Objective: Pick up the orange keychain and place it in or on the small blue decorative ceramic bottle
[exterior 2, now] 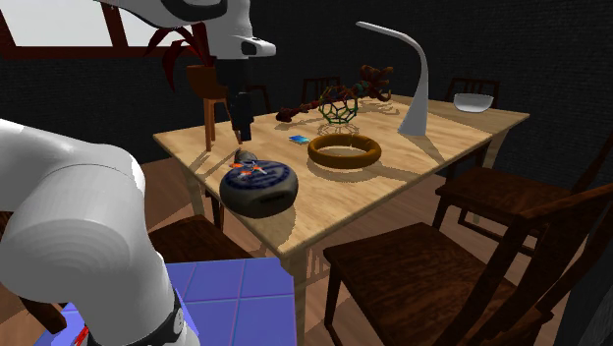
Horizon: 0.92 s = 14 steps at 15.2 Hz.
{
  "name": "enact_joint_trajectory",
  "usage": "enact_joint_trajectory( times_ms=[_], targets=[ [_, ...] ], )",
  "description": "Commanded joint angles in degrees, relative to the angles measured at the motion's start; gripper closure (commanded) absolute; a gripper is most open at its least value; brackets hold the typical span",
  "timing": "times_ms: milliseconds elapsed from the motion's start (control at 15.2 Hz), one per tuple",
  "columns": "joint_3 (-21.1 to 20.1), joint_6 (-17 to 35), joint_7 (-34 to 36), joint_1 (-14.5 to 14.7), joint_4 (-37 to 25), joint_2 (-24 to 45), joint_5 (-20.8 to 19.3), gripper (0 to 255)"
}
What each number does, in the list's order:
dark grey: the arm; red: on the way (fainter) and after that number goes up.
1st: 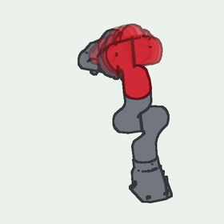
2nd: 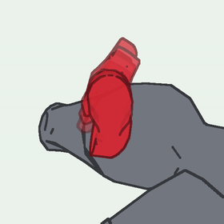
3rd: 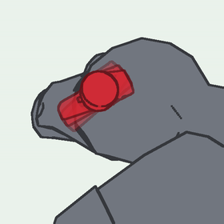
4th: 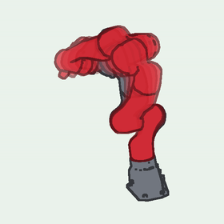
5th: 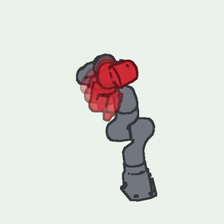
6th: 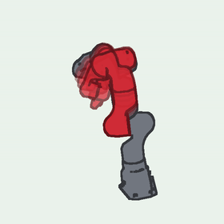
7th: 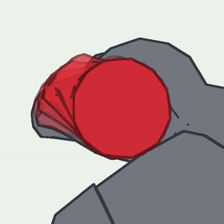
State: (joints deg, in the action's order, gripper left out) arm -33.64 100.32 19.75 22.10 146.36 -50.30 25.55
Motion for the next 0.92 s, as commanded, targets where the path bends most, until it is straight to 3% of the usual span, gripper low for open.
enact_joint_trajectory(
  times_ms=[0,330,858],
  targets=[
    [0.0,0.0,0.0,0.0,0.0,0.0,0.0,0],
    [2.68,-6.7,0.54,-0.9,-7.01,0.37,-2.43,0],
    [2.68,-6.7,0.54,-0.9,-7.01,0.37,-2.43,0]
  ],
)
